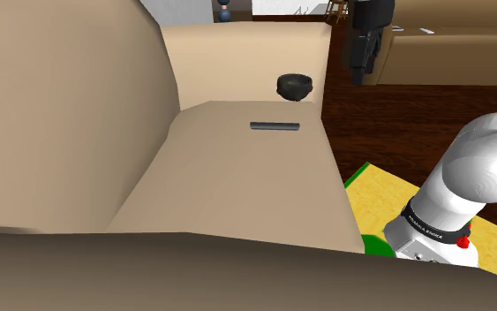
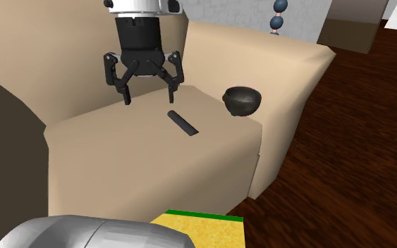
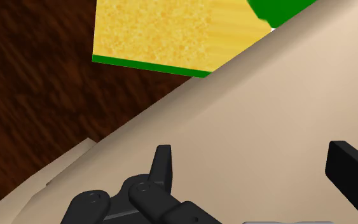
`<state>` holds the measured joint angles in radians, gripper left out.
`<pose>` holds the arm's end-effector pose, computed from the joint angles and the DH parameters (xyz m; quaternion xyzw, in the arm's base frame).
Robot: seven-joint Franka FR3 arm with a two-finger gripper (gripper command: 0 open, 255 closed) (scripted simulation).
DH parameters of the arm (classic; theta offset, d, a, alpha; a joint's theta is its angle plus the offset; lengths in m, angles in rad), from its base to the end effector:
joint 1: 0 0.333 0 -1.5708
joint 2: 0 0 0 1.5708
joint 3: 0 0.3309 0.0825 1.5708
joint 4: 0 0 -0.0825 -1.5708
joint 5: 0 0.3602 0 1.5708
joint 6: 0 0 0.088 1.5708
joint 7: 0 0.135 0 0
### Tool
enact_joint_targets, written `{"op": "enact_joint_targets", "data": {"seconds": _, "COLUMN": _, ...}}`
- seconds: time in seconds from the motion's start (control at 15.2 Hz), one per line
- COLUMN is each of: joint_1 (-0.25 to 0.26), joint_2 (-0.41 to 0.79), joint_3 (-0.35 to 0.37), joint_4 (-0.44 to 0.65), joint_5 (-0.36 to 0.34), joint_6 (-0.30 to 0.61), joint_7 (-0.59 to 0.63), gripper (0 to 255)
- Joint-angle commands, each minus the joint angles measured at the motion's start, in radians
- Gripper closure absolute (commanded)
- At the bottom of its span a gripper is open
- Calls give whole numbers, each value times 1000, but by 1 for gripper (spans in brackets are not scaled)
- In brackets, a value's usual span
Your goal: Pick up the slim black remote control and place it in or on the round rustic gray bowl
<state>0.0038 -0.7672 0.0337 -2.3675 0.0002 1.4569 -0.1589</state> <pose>0.2598 0.0125 0.5540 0.9931 0.0923 -0.0724 0.0068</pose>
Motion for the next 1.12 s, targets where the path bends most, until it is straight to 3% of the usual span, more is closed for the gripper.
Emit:
{"op": "enact_joint_targets", "data": {"seconds": 0.0, "joint_1": 0, "joint_2": 0, "joint_3": 0, "joint_4": 0, "joint_5": 0, "joint_6": 0, "joint_7": 0, "gripper": 0}}
{"op": "enact_joint_targets", "data": {"seconds": 0.53, "joint_1": 21, "joint_2": 211, "joint_3": -82, "joint_4": -36, "joint_5": -34, "joint_6": 277, "joint_7": -184, "gripper": 0}}
{"op": "enact_joint_targets", "data": {"seconds": 1.06, "joint_1": 49, "joint_2": 488, "joint_3": -141, "joint_4": 29, "joint_5": -16, "joint_6": 517, "joint_7": -369, "gripper": 0}}
